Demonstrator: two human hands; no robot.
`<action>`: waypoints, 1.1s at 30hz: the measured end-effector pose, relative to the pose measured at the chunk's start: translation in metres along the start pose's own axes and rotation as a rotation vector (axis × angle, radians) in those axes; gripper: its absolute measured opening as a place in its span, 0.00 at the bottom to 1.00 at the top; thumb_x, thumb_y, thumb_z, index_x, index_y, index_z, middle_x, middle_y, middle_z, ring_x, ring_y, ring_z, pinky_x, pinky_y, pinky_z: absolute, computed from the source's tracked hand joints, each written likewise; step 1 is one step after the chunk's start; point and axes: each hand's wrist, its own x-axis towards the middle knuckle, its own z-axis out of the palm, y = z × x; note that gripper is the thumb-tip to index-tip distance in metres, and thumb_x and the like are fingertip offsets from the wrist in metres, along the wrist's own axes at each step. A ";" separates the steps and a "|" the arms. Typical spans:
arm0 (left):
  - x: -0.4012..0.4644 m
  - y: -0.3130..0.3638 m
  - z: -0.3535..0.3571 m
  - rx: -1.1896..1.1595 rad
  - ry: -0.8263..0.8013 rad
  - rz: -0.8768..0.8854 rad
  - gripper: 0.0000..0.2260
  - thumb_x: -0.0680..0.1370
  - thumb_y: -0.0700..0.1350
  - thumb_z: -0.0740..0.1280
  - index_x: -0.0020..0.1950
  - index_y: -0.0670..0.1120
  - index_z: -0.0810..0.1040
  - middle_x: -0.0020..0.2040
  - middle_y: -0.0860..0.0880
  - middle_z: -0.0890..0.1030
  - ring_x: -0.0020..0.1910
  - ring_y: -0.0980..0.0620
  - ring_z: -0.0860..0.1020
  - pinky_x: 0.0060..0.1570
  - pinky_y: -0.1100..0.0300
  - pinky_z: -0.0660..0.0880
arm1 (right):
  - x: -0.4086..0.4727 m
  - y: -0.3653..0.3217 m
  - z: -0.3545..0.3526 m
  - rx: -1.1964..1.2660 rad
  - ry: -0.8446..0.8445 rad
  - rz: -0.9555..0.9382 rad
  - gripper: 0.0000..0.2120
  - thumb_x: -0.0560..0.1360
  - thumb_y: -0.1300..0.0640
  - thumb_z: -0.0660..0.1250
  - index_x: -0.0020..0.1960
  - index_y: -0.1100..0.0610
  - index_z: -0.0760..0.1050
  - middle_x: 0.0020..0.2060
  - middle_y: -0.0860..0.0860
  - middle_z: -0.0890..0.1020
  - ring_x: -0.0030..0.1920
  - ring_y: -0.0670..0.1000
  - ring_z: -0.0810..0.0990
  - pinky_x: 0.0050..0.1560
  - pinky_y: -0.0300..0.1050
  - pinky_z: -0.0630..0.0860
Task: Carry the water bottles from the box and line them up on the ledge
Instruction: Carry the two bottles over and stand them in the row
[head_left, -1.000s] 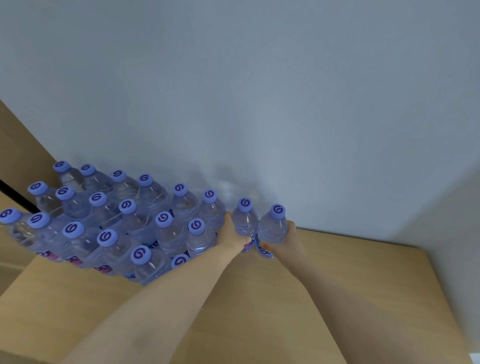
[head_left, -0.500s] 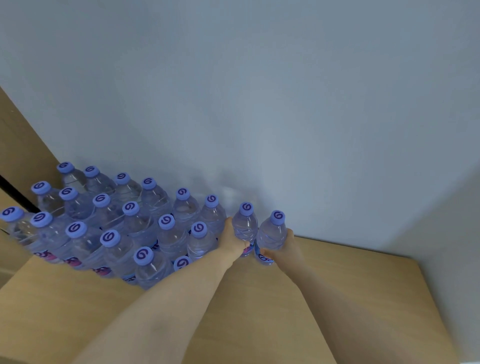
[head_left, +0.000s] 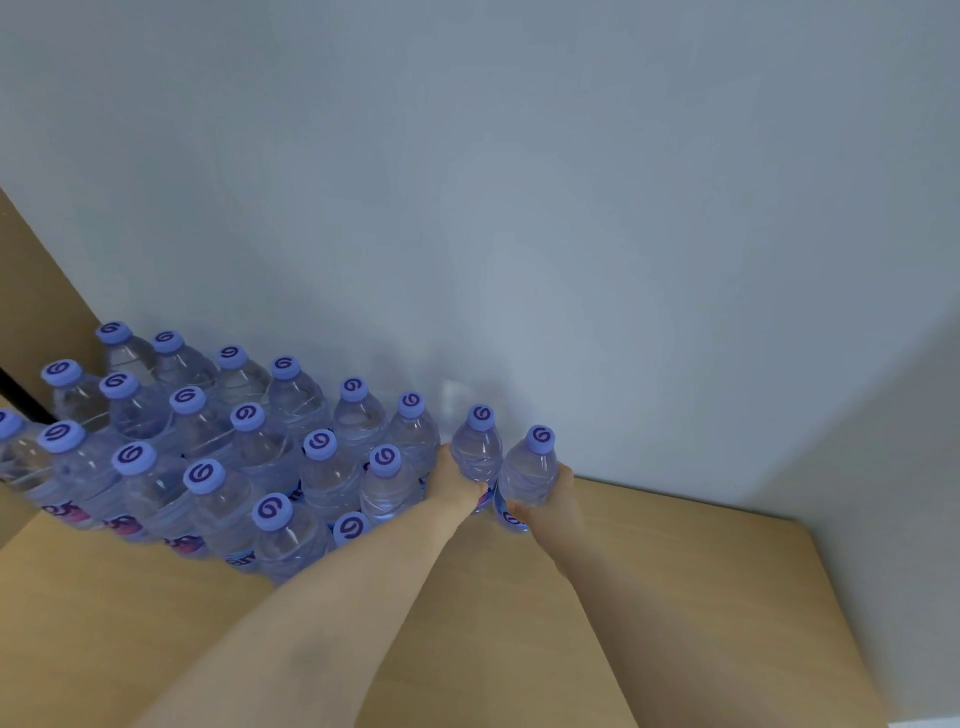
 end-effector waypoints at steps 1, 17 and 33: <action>-0.001 0.000 0.000 0.020 -0.003 -0.042 0.18 0.77 0.33 0.62 0.32 0.46 0.60 0.30 0.49 0.63 0.39 0.48 0.66 0.40 0.57 0.64 | -0.002 0.002 0.001 0.017 0.019 0.003 0.10 0.70 0.69 0.65 0.44 0.58 0.66 0.30 0.48 0.70 0.27 0.44 0.66 0.25 0.34 0.66; -0.065 -0.024 -0.009 -0.035 -0.079 -0.167 0.09 0.79 0.35 0.57 0.40 0.45 0.66 0.35 0.49 0.65 0.33 0.55 0.63 0.34 0.63 0.63 | -0.016 -0.001 -0.009 -0.044 0.005 -0.106 0.29 0.73 0.57 0.72 0.67 0.58 0.60 0.45 0.48 0.75 0.45 0.51 0.77 0.44 0.46 0.74; -0.009 0.016 0.012 -0.301 0.134 -0.165 0.13 0.74 0.45 0.68 0.54 0.40 0.73 0.43 0.39 0.79 0.44 0.40 0.79 0.41 0.56 0.71 | -0.001 -0.004 -0.005 -0.201 0.074 -0.099 0.20 0.71 0.52 0.71 0.54 0.59 0.66 0.49 0.57 0.77 0.45 0.55 0.79 0.35 0.44 0.70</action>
